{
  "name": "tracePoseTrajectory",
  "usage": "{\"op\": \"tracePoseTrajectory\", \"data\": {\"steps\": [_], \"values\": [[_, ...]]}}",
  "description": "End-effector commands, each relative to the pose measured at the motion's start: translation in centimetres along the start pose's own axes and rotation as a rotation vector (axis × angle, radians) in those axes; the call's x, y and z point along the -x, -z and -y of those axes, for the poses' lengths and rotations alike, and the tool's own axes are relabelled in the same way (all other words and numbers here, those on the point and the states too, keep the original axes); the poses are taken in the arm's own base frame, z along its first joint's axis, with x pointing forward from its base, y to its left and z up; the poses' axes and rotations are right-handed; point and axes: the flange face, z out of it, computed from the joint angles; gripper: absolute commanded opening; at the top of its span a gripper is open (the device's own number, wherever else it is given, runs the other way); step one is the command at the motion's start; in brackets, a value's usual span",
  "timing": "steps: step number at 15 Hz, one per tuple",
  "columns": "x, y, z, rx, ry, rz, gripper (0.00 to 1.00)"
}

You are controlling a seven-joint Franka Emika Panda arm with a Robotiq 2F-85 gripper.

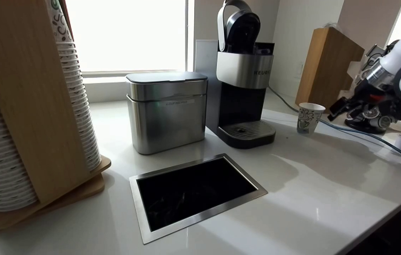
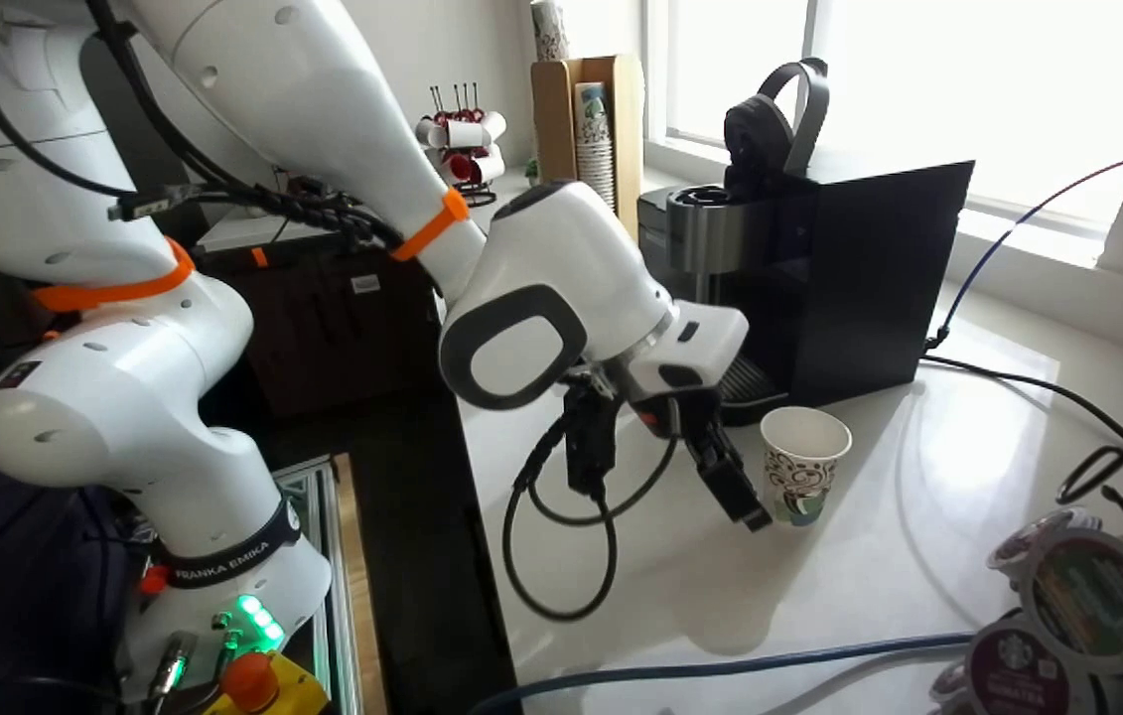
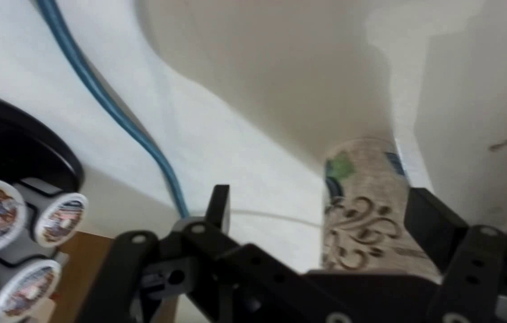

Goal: Put the cup on the washing machine

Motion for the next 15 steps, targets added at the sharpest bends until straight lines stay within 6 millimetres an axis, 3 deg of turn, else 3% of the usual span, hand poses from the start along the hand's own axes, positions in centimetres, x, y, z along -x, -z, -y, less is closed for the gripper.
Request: {"op": "tracePoseTrajectory", "data": {"steps": [1, 3, 4, 6, 11, 13, 15], "values": [[-0.9, -1.0, -7.1, 0.104, -0.073, -0.019, 1.0], [-3.4, -0.7, -10.2, 0.183, -0.075, -0.047, 1.0], [-4.7, -0.3, -10.8, 0.213, -0.057, -0.066, 1.0], [-6.2, 0.1, -9.9, 0.249, -0.013, -0.083, 1.0], [-4.8, -1.7, -0.3, 0.226, 0.135, -0.05, 1.0], [-3.6, -2.5, 3.7, 0.228, 0.145, -0.044, 1.0], [-1.6, -3.4, 6.5, 0.241, 0.124, -0.021, 1.0]]}}
